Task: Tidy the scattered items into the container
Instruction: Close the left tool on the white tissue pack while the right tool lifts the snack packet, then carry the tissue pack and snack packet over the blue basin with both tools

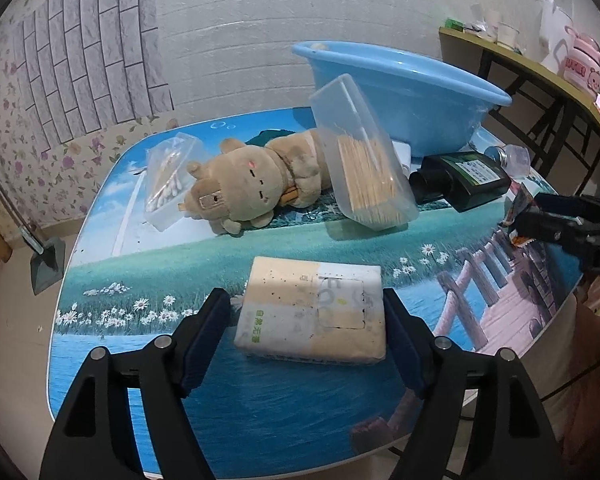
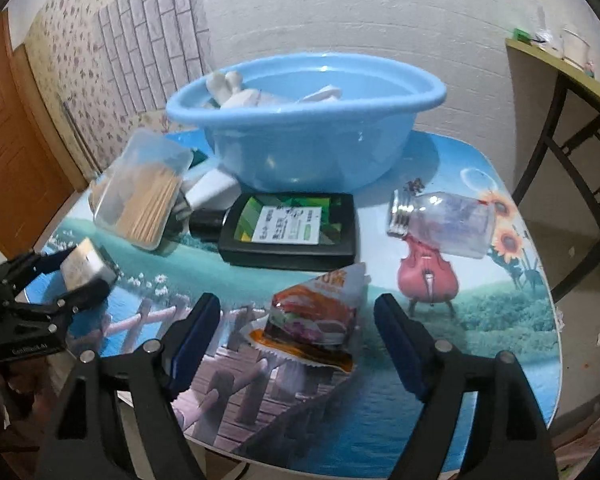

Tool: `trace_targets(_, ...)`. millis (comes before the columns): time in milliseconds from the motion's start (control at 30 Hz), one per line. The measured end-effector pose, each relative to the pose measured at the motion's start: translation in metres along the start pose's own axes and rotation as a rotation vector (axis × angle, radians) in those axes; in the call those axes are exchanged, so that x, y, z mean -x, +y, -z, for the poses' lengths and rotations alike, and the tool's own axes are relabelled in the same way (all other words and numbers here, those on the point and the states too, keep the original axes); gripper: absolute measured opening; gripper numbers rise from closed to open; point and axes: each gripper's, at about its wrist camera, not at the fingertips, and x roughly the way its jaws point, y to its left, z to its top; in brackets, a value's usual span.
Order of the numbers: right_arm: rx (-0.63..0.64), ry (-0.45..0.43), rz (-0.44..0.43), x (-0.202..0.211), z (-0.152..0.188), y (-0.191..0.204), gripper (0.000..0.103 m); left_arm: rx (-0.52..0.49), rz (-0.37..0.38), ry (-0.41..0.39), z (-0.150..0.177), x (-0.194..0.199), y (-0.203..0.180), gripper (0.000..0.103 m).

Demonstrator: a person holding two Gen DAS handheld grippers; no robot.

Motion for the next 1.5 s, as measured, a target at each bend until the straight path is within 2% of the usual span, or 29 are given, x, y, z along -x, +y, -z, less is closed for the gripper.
trace_targets(33, -0.002, -0.002, 0.003, -0.001, 0.001, 0.000, 0.080, -0.002, 0.003, -0.002, 0.000, 0.000, 0.000, 0.074)
trace_targets(100, 0.003, -0.002, 0.019, -0.003, 0.002, 0.001, 0.080, -0.013, 0.021, -0.006, 0.000, 0.002, -0.002, 0.063)
trace_targets(300, 0.011, 0.011, 0.023, -0.009, 0.005, 0.002, 0.080, -0.001, 0.034, -0.003, -0.001, 0.003, -0.001, 0.062)
trace_targets(367, 0.025, 0.010, 0.033, -0.011, 0.008, 0.003, 0.071, 0.016, 0.052, 0.003, -0.002, 0.004, 0.000, 0.062)
trace_targets(400, 0.033, 0.006, 0.037, -0.011, 0.009, 0.003, 0.059, 0.018, 0.055, 0.004, -0.002, 0.005, 0.001, 0.062)
trace_targets(467, 0.027, -0.003, 0.016, -0.008, 0.009, 0.000, 0.050, 0.017, 0.049, 0.002, -0.002, 0.007, 0.000, 0.062)
trace_targets(600, 0.009, -0.006, -0.034, -0.002, 0.010, -0.006, 0.041, 0.025, 0.039, 0.006, -0.004, 0.011, 0.002, 0.062)
trace_targets(700, 0.004, -0.016, -0.076, 0.005, 0.011, -0.006, 0.041, 0.019, 0.019, -0.006, -0.007, 0.018, 0.003, 0.062)
trace_targets(833, 0.026, -0.072, -0.138, 0.025, 0.009, 0.000, 0.041, 0.037, 0.013, -0.050, -0.018, 0.037, 0.005, 0.062)
trace_targets(933, 0.048, -0.104, -0.149, 0.038, 0.005, 0.006, 0.041, 0.047, -0.002, -0.062, -0.029, 0.048, 0.007, 0.062)
trace_targets(1167, 0.053, -0.153, -0.182, 0.054, -0.008, 0.010, 0.041, 0.068, 0.023, -0.086, -0.051, 0.063, 0.002, 0.062)
trace_targets(1500, 0.063, -0.242, -0.221, 0.075, -0.038, 0.005, 0.041, 0.034, 0.051, -0.147, -0.100, 0.073, -0.014, 0.062)
